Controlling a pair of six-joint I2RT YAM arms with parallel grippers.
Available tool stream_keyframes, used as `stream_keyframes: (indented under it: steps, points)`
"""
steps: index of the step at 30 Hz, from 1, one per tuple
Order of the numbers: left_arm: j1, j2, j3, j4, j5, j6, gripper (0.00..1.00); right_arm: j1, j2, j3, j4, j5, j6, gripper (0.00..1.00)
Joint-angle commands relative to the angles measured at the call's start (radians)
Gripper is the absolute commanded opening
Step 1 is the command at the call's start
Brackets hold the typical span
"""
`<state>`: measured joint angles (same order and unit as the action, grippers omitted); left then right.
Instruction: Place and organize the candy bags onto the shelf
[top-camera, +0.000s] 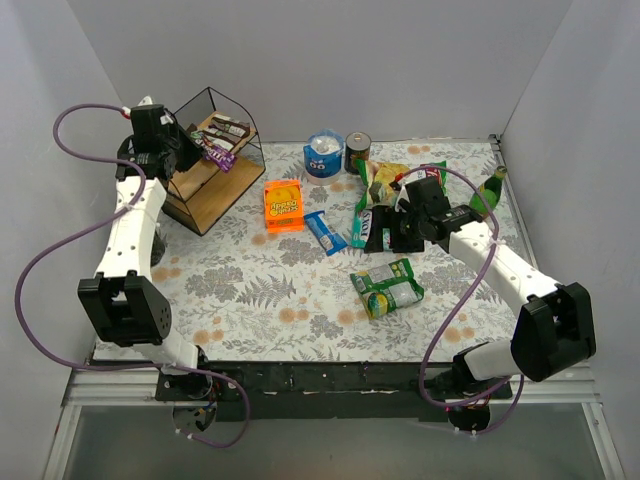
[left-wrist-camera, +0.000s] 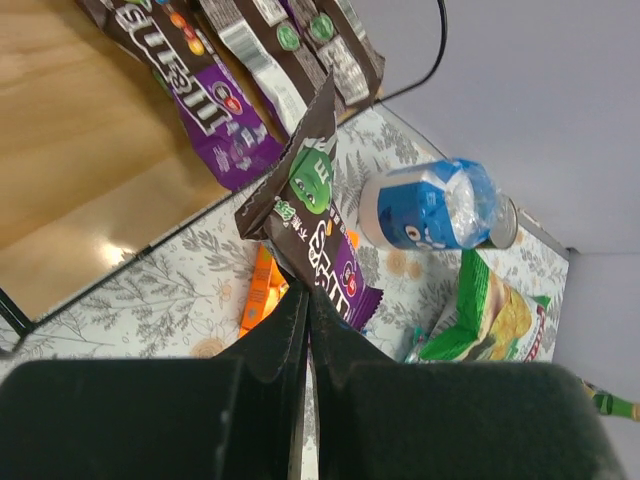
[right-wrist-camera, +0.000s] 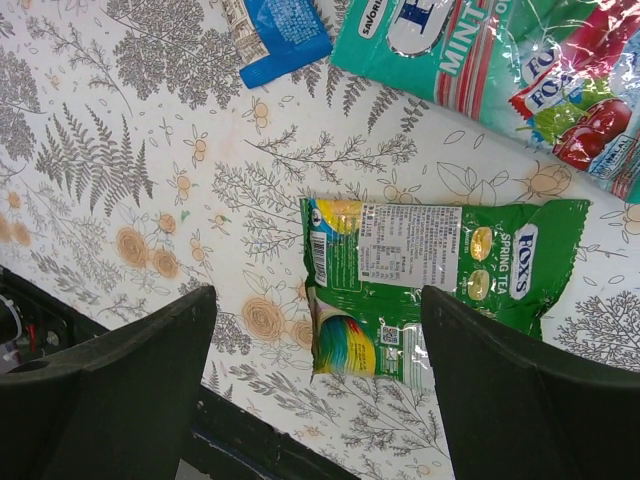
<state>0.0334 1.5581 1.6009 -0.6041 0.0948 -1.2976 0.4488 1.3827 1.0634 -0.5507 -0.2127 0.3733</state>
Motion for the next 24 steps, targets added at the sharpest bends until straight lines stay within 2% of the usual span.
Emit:
stream_keyframes:
  steps: [1, 6, 15, 24]
  points:
    - [0.031, 0.017, 0.077, -0.043, 0.005, -0.003, 0.0, -0.015, 0.01, 0.04, 0.031, -0.028, -0.028, 0.9]
    - [0.097, 0.031, 0.05, -0.029, 0.058, -0.017, 0.0, -0.025, 0.038, 0.069, 0.028, -0.039, -0.036, 0.89]
    - [0.183, 0.1, 0.12, -0.083, 0.106, 0.043, 0.0, -0.03, 0.049, 0.06, 0.038, -0.056, -0.031, 0.89]
    - [0.194, 0.217, 0.232, -0.12, 0.074, 0.067, 0.0, -0.035, 0.052, 0.047, 0.044, -0.056, -0.024, 0.88]
